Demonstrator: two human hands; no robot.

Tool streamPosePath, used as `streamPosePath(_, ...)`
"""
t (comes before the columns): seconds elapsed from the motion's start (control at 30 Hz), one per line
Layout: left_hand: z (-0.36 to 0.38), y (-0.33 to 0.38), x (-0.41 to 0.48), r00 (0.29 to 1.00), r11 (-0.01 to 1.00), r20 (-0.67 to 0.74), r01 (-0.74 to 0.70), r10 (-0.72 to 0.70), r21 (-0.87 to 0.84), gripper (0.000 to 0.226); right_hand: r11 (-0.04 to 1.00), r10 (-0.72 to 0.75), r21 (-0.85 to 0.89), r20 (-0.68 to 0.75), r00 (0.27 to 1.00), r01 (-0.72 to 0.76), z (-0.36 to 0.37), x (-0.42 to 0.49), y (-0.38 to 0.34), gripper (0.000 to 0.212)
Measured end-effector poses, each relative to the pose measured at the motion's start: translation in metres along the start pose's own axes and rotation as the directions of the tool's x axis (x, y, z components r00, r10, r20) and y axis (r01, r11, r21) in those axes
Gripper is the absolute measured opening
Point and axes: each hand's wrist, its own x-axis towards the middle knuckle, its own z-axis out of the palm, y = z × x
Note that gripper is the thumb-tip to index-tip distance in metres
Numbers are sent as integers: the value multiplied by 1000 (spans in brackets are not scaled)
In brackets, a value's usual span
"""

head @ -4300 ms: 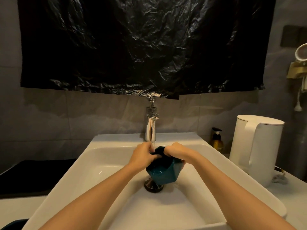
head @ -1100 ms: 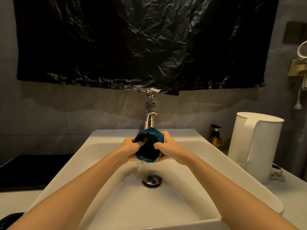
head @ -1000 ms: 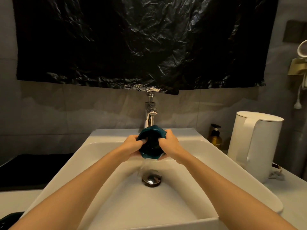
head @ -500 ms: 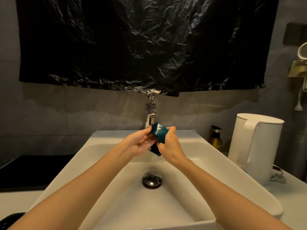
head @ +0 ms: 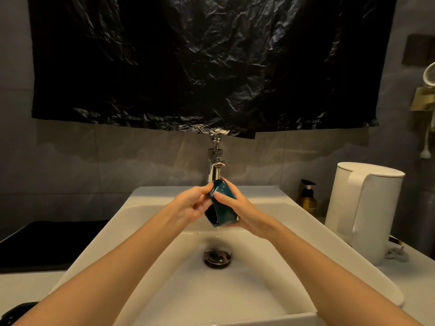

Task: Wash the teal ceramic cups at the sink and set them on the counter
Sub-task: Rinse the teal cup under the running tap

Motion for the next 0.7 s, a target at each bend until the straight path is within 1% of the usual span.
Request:
streamPosePath(0.1, -1, -2, -2, 1000, 1000, -14, 11, -11, -24, 10, 994, 67, 91, 8, 998, -67, 3, 2, 4, 39)
streamPosePath(0.23, -6, 2, -1, 998, 999, -65, 27, -28, -18, 6, 994, 59, 93, 34, 998, -62, 7, 1, 4, 36)
streamPosePath(0.3, -6, 3, -1, 998, 999, -49, 36, -36, -4, 9, 993, 45, 110, -35, 998, -41, 11, 2, 3, 31)
streamPosePath(0.37, -4, 3, -1, 998, 999, -40, 46, -46, 7, 8, 993, 71, 103, -170, 983, -54, 20, 4, 0, 24)
streamPosePath(0.43, -5, 1, 0, 997, 998, -56, 55, -55, 1, 7, 979, 177, 140, -245, 953, -146, 25, 7, -1, 34)
streamPosePath(0.5, -7, 1, 2, 995, 999, -90, 53, -53, -5, 8, 957, 248, 202, -204, 947, -207, 26, 7, 1, 44)
streamPosePath(0.53, -8, 3, 4, 994, 999, -102, 46, -46, -9, 7, 961, 228, 197, -169, 959, -194, 26, 7, 3, 44)
streamPosePath(0.6, -10, 4, 5, 995, 999, -96, 34, -35, -13, 10, 984, 129, 136, -128, 983, -111, 24, 9, 8, 43)
streamPosePath(0.63, -9, 5, 5, 996, 999, -87, 36, -37, -13, 13, 990, 93, 118, -135, 986, -78, 23, 9, 10, 45)
streamPosePath(0.67, -9, 4, 5, 996, 999, -77, 48, -49, -14, 14, 991, 92, 109, -159, 983, -75, 24, 11, 11, 45)
streamPosePath(0.7, -8, 3, 4, 995, 998, -69, 64, -65, -14, 13, 987, 124, 122, -193, 973, -101, 26, 11, 10, 43)
